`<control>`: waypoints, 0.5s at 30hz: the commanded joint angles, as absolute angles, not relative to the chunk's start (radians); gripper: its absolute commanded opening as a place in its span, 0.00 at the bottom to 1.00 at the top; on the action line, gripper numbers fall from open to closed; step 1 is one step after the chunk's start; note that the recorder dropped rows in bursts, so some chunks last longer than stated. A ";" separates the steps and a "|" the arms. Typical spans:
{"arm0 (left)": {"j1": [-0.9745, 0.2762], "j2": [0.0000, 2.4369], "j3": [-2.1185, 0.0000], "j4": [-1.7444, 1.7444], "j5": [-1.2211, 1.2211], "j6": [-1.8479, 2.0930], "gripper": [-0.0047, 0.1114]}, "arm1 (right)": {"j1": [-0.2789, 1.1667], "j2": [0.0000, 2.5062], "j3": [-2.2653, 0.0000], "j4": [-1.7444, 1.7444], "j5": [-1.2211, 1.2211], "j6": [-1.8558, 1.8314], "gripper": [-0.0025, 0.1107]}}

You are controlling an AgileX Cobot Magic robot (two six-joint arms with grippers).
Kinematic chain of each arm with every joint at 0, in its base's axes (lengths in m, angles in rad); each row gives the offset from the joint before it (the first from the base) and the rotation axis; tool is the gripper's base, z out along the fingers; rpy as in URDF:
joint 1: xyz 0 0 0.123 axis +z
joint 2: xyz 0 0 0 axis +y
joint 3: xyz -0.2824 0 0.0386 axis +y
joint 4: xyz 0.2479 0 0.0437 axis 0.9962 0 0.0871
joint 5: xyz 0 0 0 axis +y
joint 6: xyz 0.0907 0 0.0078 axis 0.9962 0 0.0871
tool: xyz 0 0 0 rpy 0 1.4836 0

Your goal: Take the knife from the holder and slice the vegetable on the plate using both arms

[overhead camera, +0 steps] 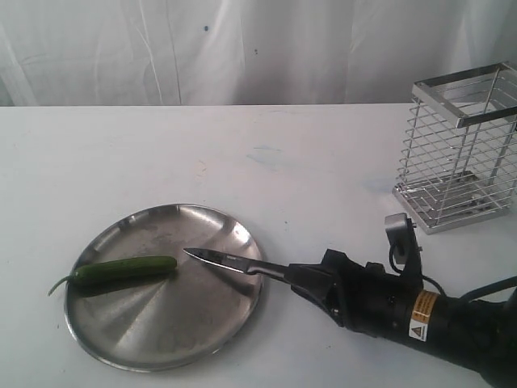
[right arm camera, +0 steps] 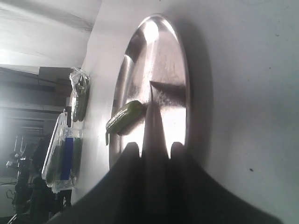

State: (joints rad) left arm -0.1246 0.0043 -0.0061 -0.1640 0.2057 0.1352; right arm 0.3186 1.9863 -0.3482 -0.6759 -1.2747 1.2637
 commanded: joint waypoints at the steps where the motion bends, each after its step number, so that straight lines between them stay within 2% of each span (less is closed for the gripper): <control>1: -0.122 0.000 0.000 -0.173 0.201 0.134 0.04 | 0.319 2.002 -0.369 -0.689 -1.221 1.259 0.02; 9: -0.122 0.000 0.000 -0.173 0.201 0.134 0.04 | 0.319 2.006 -0.399 -0.785 -1.221 1.332 0.04; 15: -0.122 0.000 0.000 -0.173 0.201 0.134 0.04 | 0.319 2.006 -0.399 -0.783 -1.218 1.368 0.21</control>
